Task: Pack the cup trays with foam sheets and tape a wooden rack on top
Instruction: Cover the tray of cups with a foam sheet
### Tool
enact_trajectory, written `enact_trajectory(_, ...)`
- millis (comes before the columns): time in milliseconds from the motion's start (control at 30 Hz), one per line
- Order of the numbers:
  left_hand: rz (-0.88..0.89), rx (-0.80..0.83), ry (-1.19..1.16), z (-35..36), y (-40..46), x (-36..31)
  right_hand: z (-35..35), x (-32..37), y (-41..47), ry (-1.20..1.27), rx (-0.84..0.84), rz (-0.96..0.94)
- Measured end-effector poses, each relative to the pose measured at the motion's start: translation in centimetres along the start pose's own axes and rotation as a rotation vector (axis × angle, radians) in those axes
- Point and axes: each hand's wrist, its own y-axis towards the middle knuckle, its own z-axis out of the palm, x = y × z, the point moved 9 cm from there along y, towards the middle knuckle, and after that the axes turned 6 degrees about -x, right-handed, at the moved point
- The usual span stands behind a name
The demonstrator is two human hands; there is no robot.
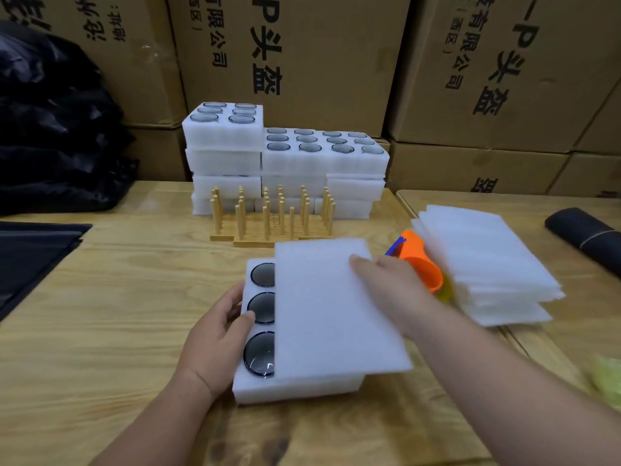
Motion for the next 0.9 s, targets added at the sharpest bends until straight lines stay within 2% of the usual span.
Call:
enact_trajectory(167, 0.029, 0.007, 0.025, -0.3, 0.1, 0.0, 5.1, -3.1, -0.8, 0.108, 0.11, 0.105)
enact_trajectory(400, 0.101, 0.073, -0.003, 0.2, 0.5, -0.2, 6.9, -1.9, -0.8, 0.233, 0.192, 0.123)
enact_trajectory(567, -0.025, 0.136, -0.18, 0.6, 0.7, 1.0, 7.8, -0.4, -1.4, 0.242, 0.22, 0.004)
enact_trajectory(733, -0.053, 0.121, -0.167, 0.4, 1.0, 2.0, 7.6, -0.8, -2.0, 0.226, 0.279, -0.071)
enact_trajectory(800, -0.069, 0.084, -0.171, 0.1, 1.1, 2.3, 7.3, -0.6, -2.3, 0.125, 0.288, -0.124)
enact_trajectory(900, -0.079, 0.064, -0.158, 0.0, 1.1, 2.5, 6.1, 1.6, -2.5, -0.5, 0.115, -0.375)
